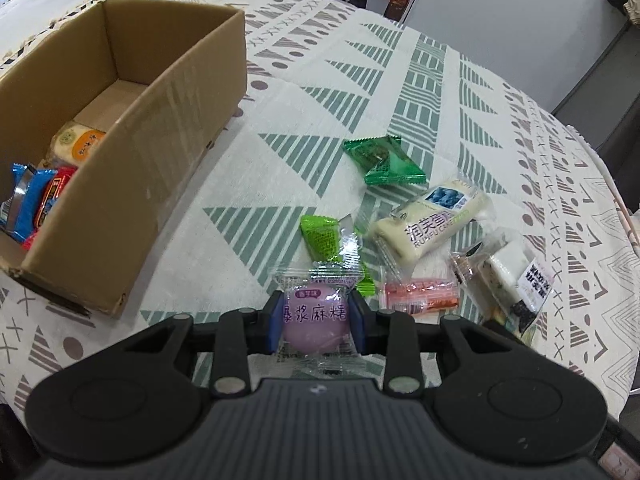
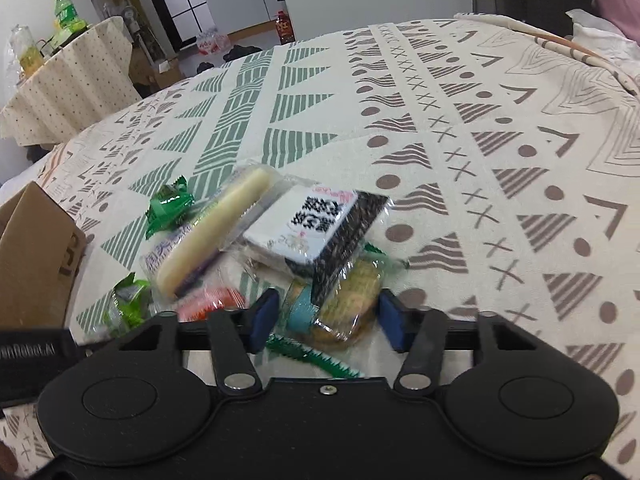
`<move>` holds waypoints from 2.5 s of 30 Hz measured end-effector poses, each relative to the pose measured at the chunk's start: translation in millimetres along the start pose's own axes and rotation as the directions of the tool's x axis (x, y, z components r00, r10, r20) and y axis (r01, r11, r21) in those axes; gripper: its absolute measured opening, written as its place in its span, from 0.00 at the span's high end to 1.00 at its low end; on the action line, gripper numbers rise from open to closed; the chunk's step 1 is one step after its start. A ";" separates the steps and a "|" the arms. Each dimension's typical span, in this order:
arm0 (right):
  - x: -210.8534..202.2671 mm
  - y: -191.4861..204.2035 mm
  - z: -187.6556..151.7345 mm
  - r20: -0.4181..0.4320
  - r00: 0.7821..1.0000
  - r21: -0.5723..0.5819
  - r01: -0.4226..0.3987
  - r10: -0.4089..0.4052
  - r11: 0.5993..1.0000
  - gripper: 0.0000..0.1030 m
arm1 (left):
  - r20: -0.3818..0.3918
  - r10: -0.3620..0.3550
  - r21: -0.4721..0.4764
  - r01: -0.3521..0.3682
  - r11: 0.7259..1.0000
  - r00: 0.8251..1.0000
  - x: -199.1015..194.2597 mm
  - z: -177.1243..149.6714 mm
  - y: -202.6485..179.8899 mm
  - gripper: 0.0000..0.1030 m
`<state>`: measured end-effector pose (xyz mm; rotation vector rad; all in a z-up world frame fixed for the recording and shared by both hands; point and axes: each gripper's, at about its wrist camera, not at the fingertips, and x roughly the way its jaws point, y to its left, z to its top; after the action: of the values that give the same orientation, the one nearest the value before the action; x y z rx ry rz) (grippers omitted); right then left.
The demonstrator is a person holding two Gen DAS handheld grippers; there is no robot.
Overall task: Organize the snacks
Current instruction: 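Close the left tool on the pink candy while the right tool grasps the teal biscuit pack, then carry both snacks over the box and open both tools to release them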
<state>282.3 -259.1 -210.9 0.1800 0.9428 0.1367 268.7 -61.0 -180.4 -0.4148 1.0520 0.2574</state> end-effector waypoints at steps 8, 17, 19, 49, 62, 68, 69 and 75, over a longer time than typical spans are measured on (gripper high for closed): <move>-24.8 -13.6 -12.0 -0.017 0.999 0.085 -0.035 0.036 0.996 0.57 | 0.033 -0.037 -0.004 0.038 0.999 0.999 -18.0 -0.1 1.9 0.68; -54.2 -9.3 -11.9 0.029 0.998 0.110 -0.066 0.063 0.992 0.58 | 0.067 -0.092 -0.012 0.093 0.996 0.993 -38.7 4.4 9.2 0.68; -59.6 -6.9 -11.8 0.037 0.997 0.112 -0.066 0.062 0.991 0.58 | 0.076 -0.103 -0.012 0.104 0.994 0.992 -42.7 5.8 10.2 0.68; -122.5 89.9 25.3 0.184 0.972 0.016 -0.154 0.148 0.988 0.58 | 0.227 -0.175 -0.122 0.206 0.971 0.958 -111.5 50.5 82.2 0.69; -120.0 147.0 31.6 0.186 0.961 -0.052 -0.198 0.204 0.979 0.58 | 0.261 -0.167 -0.203 0.224 0.953 0.951 -116.8 68.7 127.9 0.69; -111.7 172.1 31.8 0.170 0.959 -0.078 -0.215 0.226 0.973 0.58 | 0.252 -0.158 -0.258 0.224 0.940 0.955 -108.2 76.4 156.3 0.69; -109.4 176.2 31.2 0.165 0.959 -0.082 -0.218 0.229 0.972 0.58 | 0.249 -0.155 -0.269 0.222 0.937 0.956 -106.1 77.6 161.0 0.69; -91.5 201.5 25.8 0.123 0.961 -0.098 -0.238 0.249 0.966 0.58 | 0.229 -0.136 -0.325 0.207 0.923 0.964 -93.9 85.6 184.8 0.68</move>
<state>242.5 -82.5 -81.0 0.2264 0.7761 0.3859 217.5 141.7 -99.4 -0.7799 0.7633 0.3218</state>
